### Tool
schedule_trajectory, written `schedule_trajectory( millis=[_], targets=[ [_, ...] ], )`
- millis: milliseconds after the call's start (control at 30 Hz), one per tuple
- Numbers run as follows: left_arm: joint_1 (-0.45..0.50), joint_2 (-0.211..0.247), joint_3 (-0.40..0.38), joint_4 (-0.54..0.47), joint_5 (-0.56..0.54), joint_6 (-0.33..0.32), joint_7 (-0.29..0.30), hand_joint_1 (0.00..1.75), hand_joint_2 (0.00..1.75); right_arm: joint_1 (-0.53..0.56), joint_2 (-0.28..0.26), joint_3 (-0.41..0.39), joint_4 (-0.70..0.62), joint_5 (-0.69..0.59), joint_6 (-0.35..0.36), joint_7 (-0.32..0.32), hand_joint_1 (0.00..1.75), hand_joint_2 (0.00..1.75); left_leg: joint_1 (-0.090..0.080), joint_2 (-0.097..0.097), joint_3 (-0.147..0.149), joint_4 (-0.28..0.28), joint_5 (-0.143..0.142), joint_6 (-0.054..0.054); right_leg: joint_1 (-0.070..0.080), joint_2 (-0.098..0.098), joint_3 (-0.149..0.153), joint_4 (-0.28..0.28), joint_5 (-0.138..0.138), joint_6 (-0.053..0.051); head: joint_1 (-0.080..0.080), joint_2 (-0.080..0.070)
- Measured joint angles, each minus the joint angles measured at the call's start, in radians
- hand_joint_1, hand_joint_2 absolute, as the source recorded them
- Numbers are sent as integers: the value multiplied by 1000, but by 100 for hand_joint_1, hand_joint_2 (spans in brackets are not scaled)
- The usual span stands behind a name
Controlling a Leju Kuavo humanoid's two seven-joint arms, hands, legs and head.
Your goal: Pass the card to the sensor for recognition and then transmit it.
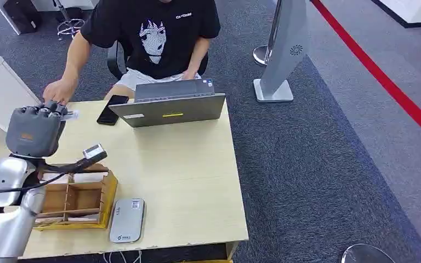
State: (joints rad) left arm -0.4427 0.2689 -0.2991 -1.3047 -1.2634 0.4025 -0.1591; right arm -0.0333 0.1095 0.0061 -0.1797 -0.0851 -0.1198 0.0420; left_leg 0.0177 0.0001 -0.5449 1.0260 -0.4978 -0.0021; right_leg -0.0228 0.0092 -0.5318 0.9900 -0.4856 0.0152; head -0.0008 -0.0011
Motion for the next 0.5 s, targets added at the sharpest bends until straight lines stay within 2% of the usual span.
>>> schedule_trajectory(
  millis=[200, 500],
  targets=[
    [193, -62, -14, -103, 21, 77, -35, 175, 175, 0, 11, -16, 0, -15, -27, -1, 0, 175, 0, 0, -1, 0, 0, 0, 0, 0, -1, 0, 0, 0, -1, 0],
    [463, -140, -106, -171, 131, 181, -71, 175, 175, 3, 25, -51, 0, -41, -62, -9, 0, 175, 0, 0, -2, 0, -1, 0, 0, 0, -2, -1, 0, 0, -1, 0]
  ],
)
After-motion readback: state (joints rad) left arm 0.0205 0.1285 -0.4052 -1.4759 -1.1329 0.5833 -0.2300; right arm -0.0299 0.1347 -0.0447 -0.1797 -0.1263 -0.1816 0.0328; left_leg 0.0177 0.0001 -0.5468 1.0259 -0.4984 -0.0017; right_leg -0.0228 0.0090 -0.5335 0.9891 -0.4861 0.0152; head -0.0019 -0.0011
